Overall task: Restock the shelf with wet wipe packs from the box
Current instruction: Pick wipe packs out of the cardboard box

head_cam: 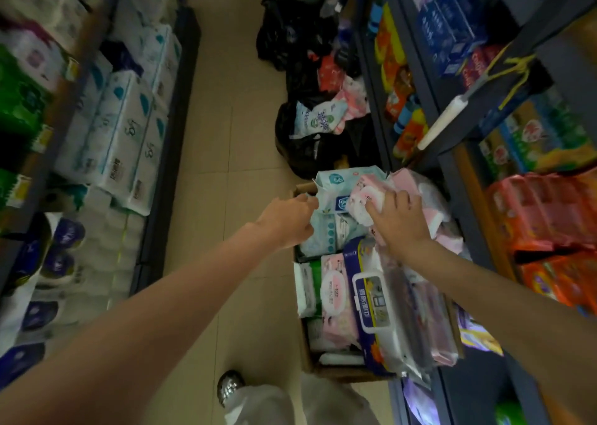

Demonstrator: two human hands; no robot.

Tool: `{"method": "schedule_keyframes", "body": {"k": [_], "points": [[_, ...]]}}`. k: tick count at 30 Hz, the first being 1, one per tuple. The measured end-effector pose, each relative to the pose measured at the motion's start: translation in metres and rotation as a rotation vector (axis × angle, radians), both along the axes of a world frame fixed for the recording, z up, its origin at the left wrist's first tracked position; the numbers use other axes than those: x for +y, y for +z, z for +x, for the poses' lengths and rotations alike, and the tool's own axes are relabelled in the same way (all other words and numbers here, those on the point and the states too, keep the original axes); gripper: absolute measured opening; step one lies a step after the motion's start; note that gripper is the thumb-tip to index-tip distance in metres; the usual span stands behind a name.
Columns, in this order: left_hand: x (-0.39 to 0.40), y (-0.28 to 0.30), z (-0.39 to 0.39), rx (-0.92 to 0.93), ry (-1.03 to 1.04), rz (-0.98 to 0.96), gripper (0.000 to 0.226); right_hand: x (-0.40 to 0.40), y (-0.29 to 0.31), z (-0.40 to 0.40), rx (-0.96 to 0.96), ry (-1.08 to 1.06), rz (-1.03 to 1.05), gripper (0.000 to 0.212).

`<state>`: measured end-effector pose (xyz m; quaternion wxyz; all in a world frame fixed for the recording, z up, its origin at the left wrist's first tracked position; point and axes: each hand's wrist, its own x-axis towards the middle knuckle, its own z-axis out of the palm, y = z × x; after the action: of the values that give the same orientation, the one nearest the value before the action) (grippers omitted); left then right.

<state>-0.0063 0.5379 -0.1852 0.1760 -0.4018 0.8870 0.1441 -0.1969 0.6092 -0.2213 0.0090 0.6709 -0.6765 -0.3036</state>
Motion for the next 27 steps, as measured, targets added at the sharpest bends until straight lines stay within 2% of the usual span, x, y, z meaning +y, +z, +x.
{"method": "schedule_keyframes", "body": {"k": [4,7,9,10,13,14,16,18,20,21,23,25,27], "points": [[-0.006,0.016,0.014,0.124,0.016,-0.052,0.071,-0.025,0.065,0.011,-0.257,-0.020,-0.003,0.076],[-0.012,0.024,0.023,0.196,0.040,-0.026,0.107,-0.042,0.124,0.032,-0.370,0.176,0.128,0.080],[-0.011,0.036,0.030,0.247,0.028,0.019,0.124,-0.053,0.162,0.054,-0.471,0.305,0.214,0.080],[-0.010,0.046,0.038,0.295,0.035,0.067,0.123,-0.059,0.179,0.067,-0.518,0.372,0.236,0.079],[-0.004,0.081,0.081,0.647,0.219,0.184,0.112,-0.078,0.224,0.113,-0.586,0.474,0.252,0.078],[0.000,0.095,0.100,0.735,0.294,0.161,0.113,-0.083,0.238,0.131,-0.597,0.503,0.243,0.078],[0.004,0.118,0.141,0.783,0.417,0.021,0.110,-0.097,0.261,0.168,-0.602,0.557,0.200,0.083],[0.005,0.141,0.185,0.820,0.575,-0.116,0.095,-0.107,0.284,0.211,-0.608,0.633,0.048,0.088],[0.005,0.167,0.236,0.922,0.763,-0.211,0.083,-0.108,0.302,0.258,-0.670,0.696,-0.239,0.083],[0.007,0.181,0.264,0.988,0.872,-0.259,0.081,-0.102,0.310,0.283,-0.752,0.672,-0.370,0.076],[0.013,0.208,0.321,1.134,1.106,-0.325,0.075,-0.079,0.317,0.338,-0.868,0.599,-0.501,0.071],[0.022,0.239,0.375,1.392,1.317,-0.309,0.075,-0.047,0.314,0.399,-0.864,0.604,-0.539,0.081],[0.037,0.276,0.422,1.766,1.463,-0.210,0.079,-0.020,0.302,0.459,-0.805,0.729,-0.680,0.099]]}}
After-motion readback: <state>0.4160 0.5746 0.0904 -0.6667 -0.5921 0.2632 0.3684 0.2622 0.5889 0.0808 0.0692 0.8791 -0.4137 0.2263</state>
